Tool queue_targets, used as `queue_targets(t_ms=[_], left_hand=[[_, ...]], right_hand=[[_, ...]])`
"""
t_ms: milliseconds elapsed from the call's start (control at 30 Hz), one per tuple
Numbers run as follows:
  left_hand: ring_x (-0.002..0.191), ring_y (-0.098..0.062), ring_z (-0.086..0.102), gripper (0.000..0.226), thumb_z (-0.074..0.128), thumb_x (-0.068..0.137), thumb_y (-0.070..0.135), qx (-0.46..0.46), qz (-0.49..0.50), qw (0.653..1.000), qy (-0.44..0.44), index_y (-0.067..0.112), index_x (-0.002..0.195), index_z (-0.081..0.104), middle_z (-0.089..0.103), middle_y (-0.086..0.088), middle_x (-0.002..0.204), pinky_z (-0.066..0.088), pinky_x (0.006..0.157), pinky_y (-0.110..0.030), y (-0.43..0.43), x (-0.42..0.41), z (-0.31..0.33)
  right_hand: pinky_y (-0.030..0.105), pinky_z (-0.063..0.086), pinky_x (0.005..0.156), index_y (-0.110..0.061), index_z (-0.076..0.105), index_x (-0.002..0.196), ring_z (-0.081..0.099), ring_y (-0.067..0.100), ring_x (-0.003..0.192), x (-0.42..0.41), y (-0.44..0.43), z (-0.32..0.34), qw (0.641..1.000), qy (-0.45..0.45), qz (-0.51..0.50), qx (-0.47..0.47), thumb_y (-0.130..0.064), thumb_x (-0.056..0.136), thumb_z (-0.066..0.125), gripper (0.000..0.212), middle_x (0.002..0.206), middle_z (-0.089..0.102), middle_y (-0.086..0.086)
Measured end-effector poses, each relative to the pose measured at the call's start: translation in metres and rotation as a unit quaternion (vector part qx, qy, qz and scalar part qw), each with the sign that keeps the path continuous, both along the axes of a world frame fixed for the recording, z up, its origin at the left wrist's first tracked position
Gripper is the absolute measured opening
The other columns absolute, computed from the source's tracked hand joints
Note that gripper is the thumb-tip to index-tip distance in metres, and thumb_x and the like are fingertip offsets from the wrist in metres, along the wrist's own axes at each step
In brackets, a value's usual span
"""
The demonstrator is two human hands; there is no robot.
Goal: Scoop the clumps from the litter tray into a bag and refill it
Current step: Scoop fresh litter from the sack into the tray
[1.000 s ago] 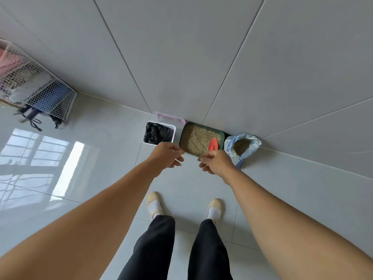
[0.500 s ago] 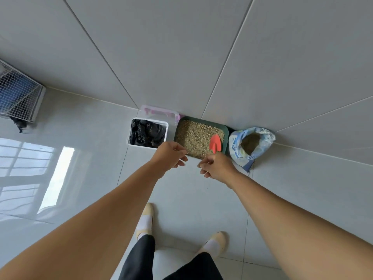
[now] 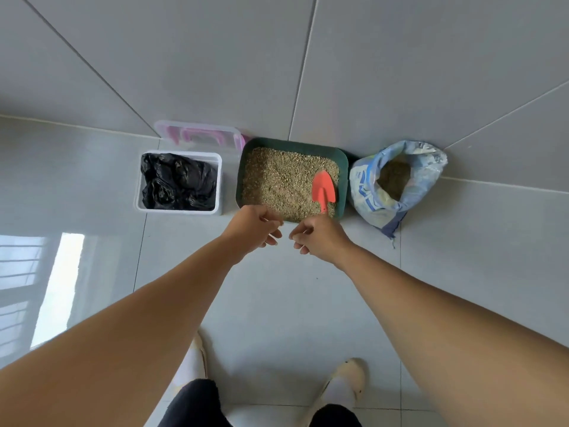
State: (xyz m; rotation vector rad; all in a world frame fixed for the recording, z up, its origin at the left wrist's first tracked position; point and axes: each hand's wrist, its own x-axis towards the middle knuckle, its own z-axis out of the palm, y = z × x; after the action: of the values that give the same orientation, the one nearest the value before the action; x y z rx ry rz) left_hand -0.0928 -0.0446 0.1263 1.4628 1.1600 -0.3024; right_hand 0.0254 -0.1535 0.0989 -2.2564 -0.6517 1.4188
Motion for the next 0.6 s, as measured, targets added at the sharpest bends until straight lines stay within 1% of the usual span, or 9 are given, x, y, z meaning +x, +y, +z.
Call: queue_targets(t_ms=[133,200,267,367,433,533,600], left_hand=[[0.066,-0.015,0.066,0.014,0.055,0.093,0.011,0.005,-0.014,1.0,0.003,0.007,0.098,0.068,0.073,-0.008,0.089,0.051,0.068,-0.027,-0.002,0.002,-0.023],[0.065,-0.014,0.065,0.015,0.055,0.093,0.011,0.002,-0.011,1.0,0.003,0.006,0.099,0.068,0.073,-0.009,0.089,0.051,0.068,-0.027,-0.002,0.003,-0.033],[0.064,-0.014,0.065,0.015,0.055,0.094,0.011,-0.003,-0.012,1.0,-0.001,0.006,0.099,0.068,0.073,-0.008,0.087,0.05,0.066,-0.026,-0.005,0.007,-0.044],[0.065,-0.013,0.066,0.013,0.055,0.094,0.011,-0.004,-0.018,1.0,-0.01,0.009,0.097,0.068,0.072,-0.007,0.086,0.051,0.067,-0.026,-0.009,0.012,-0.057],[0.066,-0.013,0.066,0.013,0.055,0.094,0.011,-0.004,-0.025,0.999,-0.02,0.009,0.096,0.067,0.073,-0.006,0.086,0.051,0.067,-0.026,-0.01,0.015,-0.068],[0.066,-0.013,0.067,0.012,0.055,0.093,0.011,0.006,-0.032,0.999,-0.041,0.011,0.095,0.067,0.073,-0.006,0.087,0.051,0.066,-0.025,-0.006,0.017,-0.083],[0.065,-0.013,0.067,0.012,0.056,0.093,0.01,0.021,-0.028,0.998,-0.056,0.01,0.097,0.066,0.073,-0.006,0.085,0.051,0.064,-0.023,-0.002,0.022,-0.094]], right_hand=[[0.029,0.054,0.067,-0.016,0.072,0.081,0.06,0.006,0.068,0.001,-0.007,-0.026,0.999,-0.033,-0.02,0.007,-0.014,0.088,0.066,0.01,0.074,0.073,0.002],[0.033,0.057,0.071,-0.017,0.071,0.078,0.059,0.005,0.066,0.003,-0.01,-0.034,0.999,-0.042,-0.028,0.005,-0.016,0.087,0.067,0.011,0.075,0.073,0.002],[0.036,0.057,0.074,-0.016,0.071,0.076,0.058,0.007,0.072,0.008,-0.014,-0.043,0.998,-0.055,-0.033,0.004,-0.018,0.086,0.068,0.011,0.075,0.072,0.0],[0.032,0.053,0.069,-0.016,0.07,0.074,0.062,0.013,0.069,0.015,-0.017,-0.055,0.997,-0.068,-0.036,0.006,-0.026,0.086,0.071,0.015,0.071,0.069,-0.003],[0.031,0.051,0.067,-0.016,0.072,0.072,0.065,0.017,0.072,0.019,-0.018,-0.067,0.995,-0.096,-0.04,0.011,-0.032,0.085,0.072,0.02,0.072,0.069,-0.003],[0.032,0.05,0.064,-0.019,0.067,0.064,0.063,0.02,0.07,0.022,-0.014,-0.081,0.99,-0.137,-0.032,0.03,-0.039,0.085,0.07,0.03,0.072,0.07,-0.001],[0.031,0.048,0.061,-0.018,0.067,0.068,0.061,0.019,0.067,0.025,-0.01,-0.092,0.984,-0.166,-0.031,0.054,-0.041,0.084,0.071,0.029,0.07,0.068,-0.001]])
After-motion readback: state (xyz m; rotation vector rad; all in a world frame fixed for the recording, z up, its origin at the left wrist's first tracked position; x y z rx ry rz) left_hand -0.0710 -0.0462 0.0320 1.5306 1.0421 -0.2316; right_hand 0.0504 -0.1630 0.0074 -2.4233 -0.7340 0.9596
